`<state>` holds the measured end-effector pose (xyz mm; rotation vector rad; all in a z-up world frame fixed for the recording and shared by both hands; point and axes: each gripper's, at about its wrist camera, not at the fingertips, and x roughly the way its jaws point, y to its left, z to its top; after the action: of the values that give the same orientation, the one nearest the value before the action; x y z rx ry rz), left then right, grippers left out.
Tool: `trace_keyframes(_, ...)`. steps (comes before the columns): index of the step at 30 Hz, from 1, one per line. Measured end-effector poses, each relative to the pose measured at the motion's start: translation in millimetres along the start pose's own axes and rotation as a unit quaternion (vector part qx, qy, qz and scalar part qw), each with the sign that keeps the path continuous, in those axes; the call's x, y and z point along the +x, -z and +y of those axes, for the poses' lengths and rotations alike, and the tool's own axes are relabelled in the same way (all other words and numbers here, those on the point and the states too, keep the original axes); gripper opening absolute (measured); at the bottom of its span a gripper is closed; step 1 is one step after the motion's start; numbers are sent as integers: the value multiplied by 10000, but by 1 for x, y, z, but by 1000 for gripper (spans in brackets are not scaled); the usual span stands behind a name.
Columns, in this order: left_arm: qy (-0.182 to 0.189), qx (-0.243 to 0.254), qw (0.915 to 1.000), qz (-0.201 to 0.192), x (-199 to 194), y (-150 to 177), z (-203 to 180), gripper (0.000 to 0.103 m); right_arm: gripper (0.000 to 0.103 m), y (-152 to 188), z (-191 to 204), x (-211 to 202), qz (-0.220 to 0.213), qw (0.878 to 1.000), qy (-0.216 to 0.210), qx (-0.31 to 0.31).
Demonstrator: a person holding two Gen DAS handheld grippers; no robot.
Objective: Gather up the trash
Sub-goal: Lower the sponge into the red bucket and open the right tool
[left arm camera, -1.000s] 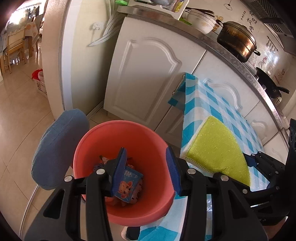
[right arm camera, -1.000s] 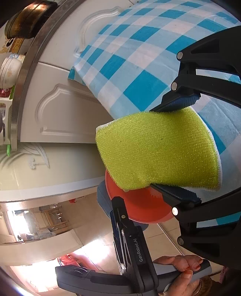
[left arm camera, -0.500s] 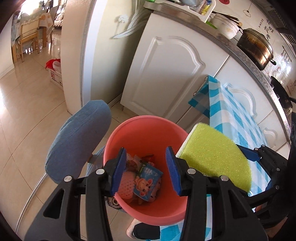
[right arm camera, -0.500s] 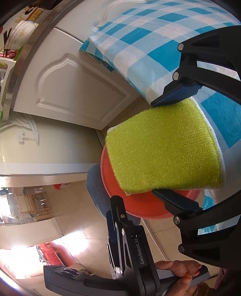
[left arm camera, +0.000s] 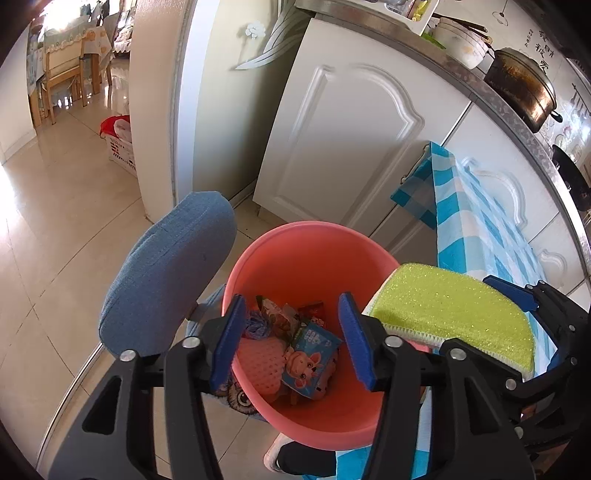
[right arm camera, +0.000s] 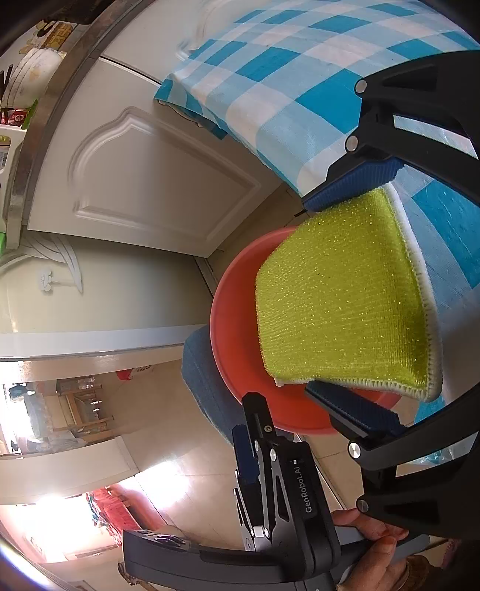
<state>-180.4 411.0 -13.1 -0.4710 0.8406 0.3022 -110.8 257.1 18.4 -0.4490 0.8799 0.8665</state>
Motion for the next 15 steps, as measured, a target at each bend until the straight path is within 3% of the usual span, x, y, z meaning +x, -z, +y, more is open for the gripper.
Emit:
trace_keyframes(5,-157,64,9998,-93,-3,-1,1,76,93,-3,4,0,-2,9999,-141,-59)
trace_keyframes(15,-255,59,9996,-62,-1,-2,4,83,93,2,-7,-4,-18,9995,-200,246)
